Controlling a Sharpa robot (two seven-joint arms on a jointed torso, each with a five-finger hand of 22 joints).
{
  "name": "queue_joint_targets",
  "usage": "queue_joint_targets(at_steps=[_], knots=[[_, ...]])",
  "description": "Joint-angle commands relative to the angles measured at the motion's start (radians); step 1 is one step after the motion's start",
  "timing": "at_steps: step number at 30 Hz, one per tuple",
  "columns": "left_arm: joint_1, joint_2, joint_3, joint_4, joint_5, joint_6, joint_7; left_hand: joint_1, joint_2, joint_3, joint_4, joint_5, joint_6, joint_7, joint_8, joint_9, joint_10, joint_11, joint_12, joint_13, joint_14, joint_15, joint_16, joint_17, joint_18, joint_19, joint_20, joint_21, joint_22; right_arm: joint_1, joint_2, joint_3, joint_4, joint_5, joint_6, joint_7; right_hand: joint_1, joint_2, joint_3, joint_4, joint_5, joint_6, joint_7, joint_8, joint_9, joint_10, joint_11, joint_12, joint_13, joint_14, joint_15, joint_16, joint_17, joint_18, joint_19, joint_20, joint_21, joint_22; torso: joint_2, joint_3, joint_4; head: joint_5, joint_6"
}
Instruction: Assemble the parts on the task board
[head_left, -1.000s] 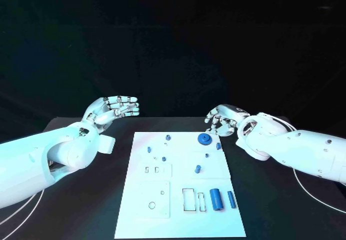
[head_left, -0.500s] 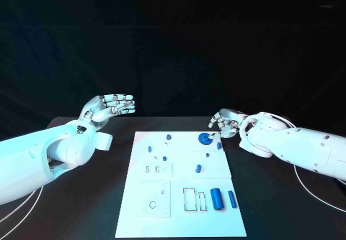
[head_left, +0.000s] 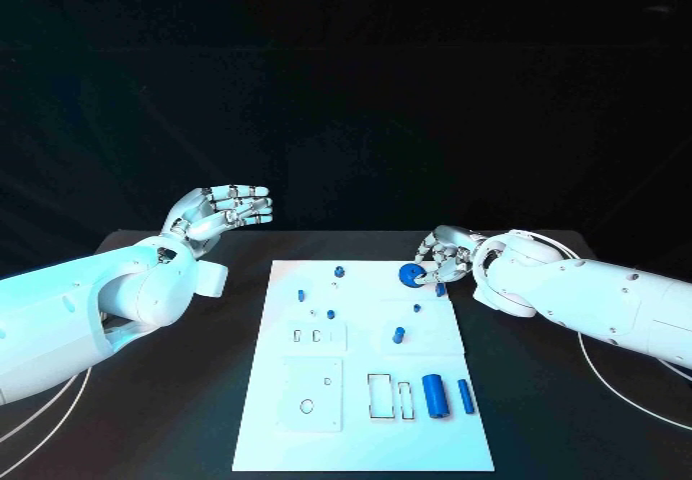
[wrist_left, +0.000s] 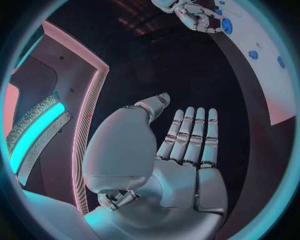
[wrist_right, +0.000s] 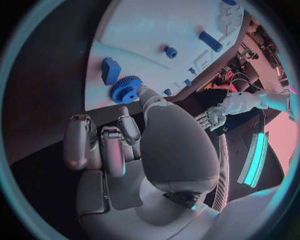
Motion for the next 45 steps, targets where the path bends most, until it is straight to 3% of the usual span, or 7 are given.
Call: queue_joint_targets(at_steps=[1, 10, 23, 39, 45], knots=[[0.001, 0.003, 0.001, 0.003, 0.007, 0.018, 0.015, 0.0, 0.0, -0.007, 0.001, -0.001, -0.004, 0.072, 0.004, 0.001, -0.008, 0.003, -0.003, -0.002, -0.005, 0.001, -0.005, -0.002, -0.015, -0.004, 0.0, -0.006, -0.001, -0.004, 0.006, 0.0, -0.006, -0.018, 0.004, 0.004, 0.012, 0.003, 0.004, 0.005, 0.007, 0.005, -0.005, 0.007, 0.002, 0.007, 0.0, 0.004, 0.002, 0.079, 0.007, 0.005, 0.154, -0.019, 0.007, -0.001, 0.007, 0.005, 0.0, 0.0, -0.0015, 0.001, -0.001], [0.001, 0.004, 0.001, 0.003, 0.007, 0.023, 0.013, 0.0, 0.001, -0.007, 0.001, -0.001, -0.004, 0.074, 0.004, 0.002, -0.008, 0.003, -0.003, -0.002, -0.003, 0.001, -0.005, -0.002, -0.015, -0.004, 0.0, -0.007, -0.002, -0.007, 0.021, 0.0, -0.011, -0.028, -0.014, 0.011, 0.014, 0.008, 0.016, 0.013, 0.027, 0.012, -0.006, 0.012, 0.004, 0.019, -0.001, 0.02, 0.02, 0.082, 0.007, 0.01, 0.166, -0.023, 0.016, -0.001, 0.02, 0.022, 0.0, 0.001, -0.0016, 0.002, -0.002], [0.001, 0.006, 0.001, 0.003, 0.008, 0.038, 0.009, -0.001, 0.001, -0.007, 0.002, -0.001, -0.004, 0.075, 0.005, 0.002, -0.009, 0.004, -0.003, -0.001, 0.0, 0.001, -0.004, -0.002, -0.016, -0.003, 0.0, -0.007, -0.002, -0.008, 0.043, -0.001, -0.034, -0.085, 0.005, -0.009, 0.022, 0.009, 0.029, 0.013, 0.022, 0.018, -0.007, 0.015, 0.004, 0.021, -0.002, 0.024, 0.025, 0.085, 0.007, 0.016, 0.183, -0.025, 0.022, -0.001, 0.031, 0.035, 0.0, 0.0008, -0.0018, 0.004, -0.006], [0.001, 0.007, 0.001, 0.012, 0.018, 0.044, 0.002, 0.0, 0.003, -0.007, 0.002, -0.001, -0.003, 0.076, 0.006, 0.002, -0.008, 0.004, -0.001, -0.001, 0.007, 0.0, -0.002, -0.001, -0.016, -0.002, 0.0, -0.008, -0.003, -0.01, 0.037, -0.002, -0.029, -0.123, 0.039, -0.005, 0.035, -0.017, 0.035, 0.004, 0.011, 0.005, -0.003, 0.009, 0.002, 0.01, 0.002, 0.018, 0.021, 0.087, 0.01, 0.02, 0.195, -0.027, 0.025, 0.0, 0.037, 0.044, 0.0, 0.0017, -0.0034, 0.005, -0.01], [0.001, 0.007, 0.001, 0.01, 0.018, 0.044, 0.002, 0.0, 0.003, -0.007, 0.002, -0.001, -0.003, 0.076, 0.006, 0.002, -0.008, 0.004, -0.001, -0.001, 0.007, 0.0, -0.002, -0.001, -0.016, -0.002, 0.0, -0.008, -0.003, -0.011, 0.038, -0.003, -0.027, -0.127, 0.033, -0.007, 0.047, -0.005, 0.055, 0.002, 0.02, 0.017, -0.004, 0.016, 0.004, 0.019, 0.001, 0.026, 0.031, 0.088, 0.01, 0.022, 0.198, -0.029, 0.028, 0.0, 0.043, 0.052, -0.001, 0.0019, -0.0022, 0.003, -0.01]])
